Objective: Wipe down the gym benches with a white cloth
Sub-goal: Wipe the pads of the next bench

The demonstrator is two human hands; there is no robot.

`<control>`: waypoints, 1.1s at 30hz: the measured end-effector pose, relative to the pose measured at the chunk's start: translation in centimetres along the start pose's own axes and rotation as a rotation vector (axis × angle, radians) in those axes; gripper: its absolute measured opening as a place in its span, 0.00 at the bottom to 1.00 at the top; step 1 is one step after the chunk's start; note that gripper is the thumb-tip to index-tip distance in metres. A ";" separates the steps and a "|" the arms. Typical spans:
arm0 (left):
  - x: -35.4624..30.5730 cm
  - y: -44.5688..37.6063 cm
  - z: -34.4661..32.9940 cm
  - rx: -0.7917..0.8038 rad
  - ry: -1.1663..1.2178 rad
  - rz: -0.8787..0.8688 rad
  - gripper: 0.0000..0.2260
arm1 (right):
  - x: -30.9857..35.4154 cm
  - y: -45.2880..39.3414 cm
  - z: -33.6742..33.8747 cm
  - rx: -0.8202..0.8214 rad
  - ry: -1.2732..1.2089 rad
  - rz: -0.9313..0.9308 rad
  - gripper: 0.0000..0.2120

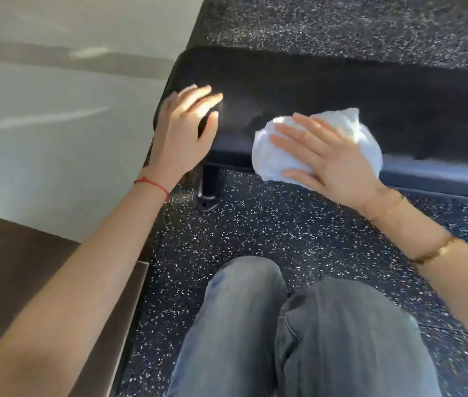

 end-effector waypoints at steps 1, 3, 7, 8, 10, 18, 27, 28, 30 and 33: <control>0.2 0.0 -0.3 -0.028 0.004 -0.001 0.18 | 0.4 -1.0 -0.7 -0.018 0.055 0.028 0.27; 0.6 -0.1 -0.7 -0.075 0.002 -0.001 0.18 | 1.4 -3.5 -2.2 -0.051 0.188 0.043 0.29; 1.0 -0.2 -1.1 -0.110 -0.011 0.015 0.19 | 2.3 -4.0 -3.8 -0.176 0.366 0.014 0.28; 1.1 -0.2 -1.1 -0.114 -0.011 0.016 0.19 | 2.0 -2.8 -3.7 -0.216 0.375 0.008 0.28; 1.2 -0.1 -1.1 -0.113 -0.012 0.023 0.19 | 1.3 -0.4 -3.2 -0.261 0.386 -0.030 0.27; 1.3 -0.1 -1.1 -0.119 -0.018 0.020 0.19 | 3.3 -4.5 -4.8 -0.248 0.482 0.069 0.27; 1.2 -0.1 -1.3 -0.168 -0.009 0.011 0.18 | 1.9 -1.0 -3.8 -0.289 0.500 -0.025 0.28; 1.2 0.0 -1.3 -0.175 -0.014 0.003 0.18 | 2.4 -2.4 -4.1 -0.291 0.499 -0.011 0.27; 1.2 0.0 -1.3 -0.174 -0.015 -0.017 0.17 | 3.0 -3.8 -4.4 -0.303 0.487 0.009 0.27; 1.3 0.0 -1.2 -0.186 -0.008 -0.019 0.17 | 2.1 -1.5 -4.1 -0.308 0.450 -0.003 0.27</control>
Point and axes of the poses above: each hand's wrist, its own y-axis away from the middle knuckle, its own z-axis out of the back of the hand, x = y × z, the point moved 4 cm from there along -y, towards the middle knuckle, and after that the axes turned 9 degrees about z, right-handed, at the moved point
